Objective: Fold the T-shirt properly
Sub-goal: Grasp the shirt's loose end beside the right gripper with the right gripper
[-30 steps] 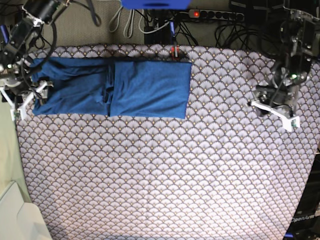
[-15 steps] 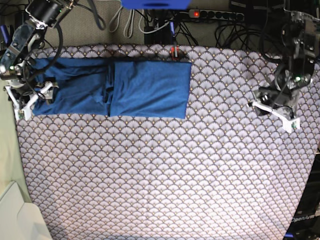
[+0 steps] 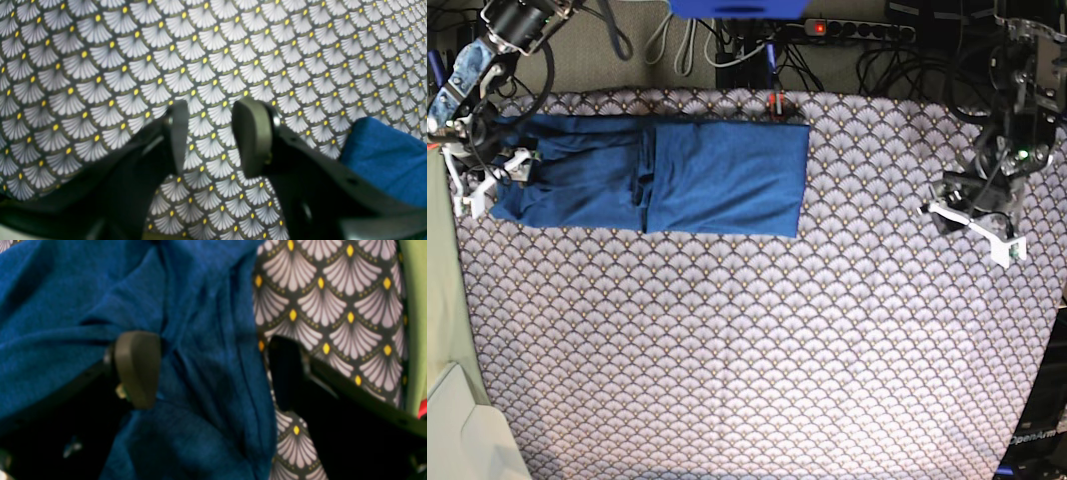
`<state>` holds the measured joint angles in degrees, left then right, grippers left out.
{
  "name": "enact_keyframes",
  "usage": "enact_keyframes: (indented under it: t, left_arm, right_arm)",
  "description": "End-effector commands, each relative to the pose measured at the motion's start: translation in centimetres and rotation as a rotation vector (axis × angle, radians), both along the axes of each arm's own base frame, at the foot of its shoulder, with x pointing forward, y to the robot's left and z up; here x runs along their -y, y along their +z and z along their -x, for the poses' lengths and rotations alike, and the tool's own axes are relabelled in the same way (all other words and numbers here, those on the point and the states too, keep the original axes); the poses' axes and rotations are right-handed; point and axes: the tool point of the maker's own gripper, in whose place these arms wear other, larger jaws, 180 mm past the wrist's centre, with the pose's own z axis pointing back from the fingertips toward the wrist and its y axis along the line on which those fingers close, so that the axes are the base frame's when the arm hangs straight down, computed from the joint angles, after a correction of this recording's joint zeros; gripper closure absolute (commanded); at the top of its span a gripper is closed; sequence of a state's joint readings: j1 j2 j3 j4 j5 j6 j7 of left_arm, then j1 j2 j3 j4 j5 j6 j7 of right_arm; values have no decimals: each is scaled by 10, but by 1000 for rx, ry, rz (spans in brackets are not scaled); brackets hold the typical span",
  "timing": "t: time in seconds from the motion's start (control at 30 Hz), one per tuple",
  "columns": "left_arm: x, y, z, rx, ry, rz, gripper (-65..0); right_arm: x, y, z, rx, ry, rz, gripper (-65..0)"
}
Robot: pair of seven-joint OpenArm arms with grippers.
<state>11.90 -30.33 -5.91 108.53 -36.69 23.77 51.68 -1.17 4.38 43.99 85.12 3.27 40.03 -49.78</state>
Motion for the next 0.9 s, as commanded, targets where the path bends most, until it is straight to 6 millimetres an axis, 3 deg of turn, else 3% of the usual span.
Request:
enact_keyframes:
  t: [0.0,0.17,0.27,0.43,0.73,0.87]
  left_arm:
    - [-5,12,-6,37,-2,-20,-253]
    - [-5,12,-6,37,-1,-20,-253]
    - [-5,11,-5,34,-1,-20,-253]
    - [-5,10,-5,32,-1,-20,-253]
    - [-11,13,-6,39,12,-28,-253]
    - [-20,24,-8,70,41,-30,-253]
  right_arm:
    - [5,8,-5,26,-1,15,-507]
    - [5,8,-5,25,-1,15,-503]
    - [2,3,1,8,7,10,-456]
    - [-9,-3,2,5,6,-16,-330]
    - [-21,-14,15,-82,8,-47,0]
    - [-26,-16,15,-90,8,-57,0]
